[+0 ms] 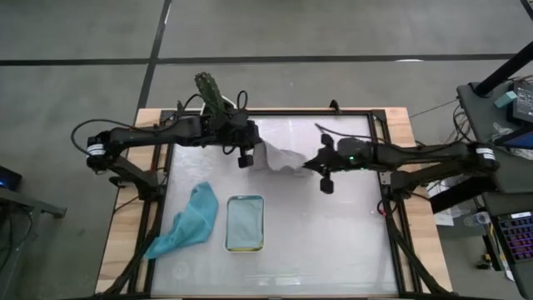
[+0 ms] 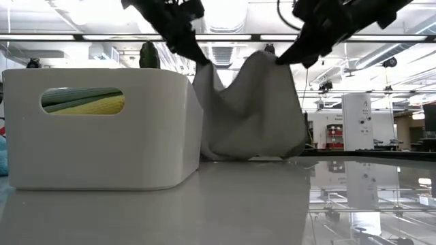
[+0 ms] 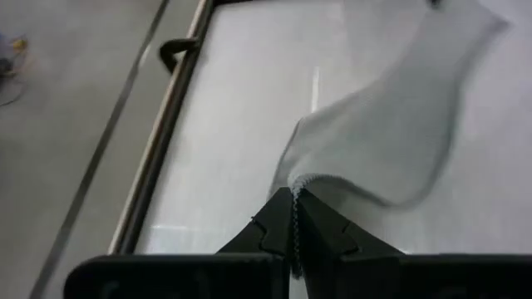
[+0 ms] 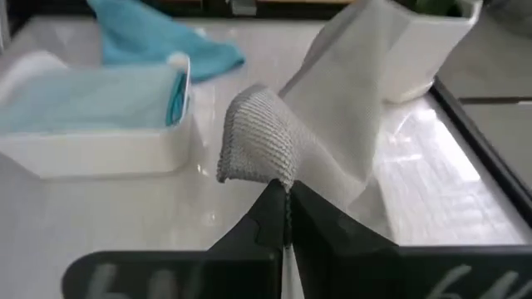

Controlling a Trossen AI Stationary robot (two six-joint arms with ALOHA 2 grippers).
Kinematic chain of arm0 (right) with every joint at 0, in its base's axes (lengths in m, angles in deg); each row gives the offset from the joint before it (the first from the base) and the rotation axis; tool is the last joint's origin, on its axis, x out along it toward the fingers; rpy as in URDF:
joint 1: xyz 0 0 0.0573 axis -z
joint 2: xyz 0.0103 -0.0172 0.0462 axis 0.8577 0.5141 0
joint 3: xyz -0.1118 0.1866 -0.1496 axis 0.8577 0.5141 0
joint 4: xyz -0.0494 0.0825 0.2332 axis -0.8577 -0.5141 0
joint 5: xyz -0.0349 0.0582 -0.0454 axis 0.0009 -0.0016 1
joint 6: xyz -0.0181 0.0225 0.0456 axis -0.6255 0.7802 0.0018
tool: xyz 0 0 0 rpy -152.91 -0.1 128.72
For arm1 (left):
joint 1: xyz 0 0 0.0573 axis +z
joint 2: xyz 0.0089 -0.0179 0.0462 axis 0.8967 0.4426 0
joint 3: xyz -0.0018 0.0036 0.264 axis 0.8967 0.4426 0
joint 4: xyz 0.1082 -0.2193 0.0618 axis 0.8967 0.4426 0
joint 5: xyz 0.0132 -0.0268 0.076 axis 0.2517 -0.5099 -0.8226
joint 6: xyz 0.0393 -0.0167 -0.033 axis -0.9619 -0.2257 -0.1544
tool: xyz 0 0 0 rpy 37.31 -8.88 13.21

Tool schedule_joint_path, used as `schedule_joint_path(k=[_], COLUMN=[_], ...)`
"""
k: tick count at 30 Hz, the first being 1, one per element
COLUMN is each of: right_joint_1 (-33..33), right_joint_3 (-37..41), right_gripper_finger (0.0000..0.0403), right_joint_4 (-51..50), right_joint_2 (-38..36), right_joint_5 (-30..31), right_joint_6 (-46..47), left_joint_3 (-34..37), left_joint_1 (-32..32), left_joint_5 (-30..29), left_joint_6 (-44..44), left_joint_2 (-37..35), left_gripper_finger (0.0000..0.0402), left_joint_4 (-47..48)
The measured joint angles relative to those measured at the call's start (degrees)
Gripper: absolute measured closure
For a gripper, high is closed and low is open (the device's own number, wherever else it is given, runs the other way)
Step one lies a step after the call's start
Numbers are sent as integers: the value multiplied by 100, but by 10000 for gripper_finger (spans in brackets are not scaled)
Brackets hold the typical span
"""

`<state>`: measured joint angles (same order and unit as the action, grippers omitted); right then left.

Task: Fold microfiber towels
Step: Fold the gray microfiber towel

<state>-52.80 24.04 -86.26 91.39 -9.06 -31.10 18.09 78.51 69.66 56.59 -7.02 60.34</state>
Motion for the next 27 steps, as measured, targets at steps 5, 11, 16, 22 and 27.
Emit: schedule_joint_path(k=[5, 11, 16, 22, 27], right_joint_1=[2, 0, 4, 14, 184], right_joint_3=[56, 55, 55, 48, 22], right_gripper_finger=[394, 394, 394, 394, 394], right_joint_4=[-107, -589, -1119, -1487, -1582], right_joint_2=[-693, -1145, -1173, -1313, -1600], right_joint_5=[15, 261, 839, 901, 1613], right_joint_6=[217, 323, 339, 127, -337], left_joint_3=[-135, -153, -131, -236, -317], left_joint_1=[-11, -26, -26, -18, 175], left_joint_5=[475, 526, 604, 451, 49], left_joint_6=[29, 36, -126, -490, -1317], left_joint_2=[-127, -173, -173, -173, -160], left_gripper_finger=[402, 402, 402, 402, 402], left_joint_4=[260, 458, 558, 536, 245])
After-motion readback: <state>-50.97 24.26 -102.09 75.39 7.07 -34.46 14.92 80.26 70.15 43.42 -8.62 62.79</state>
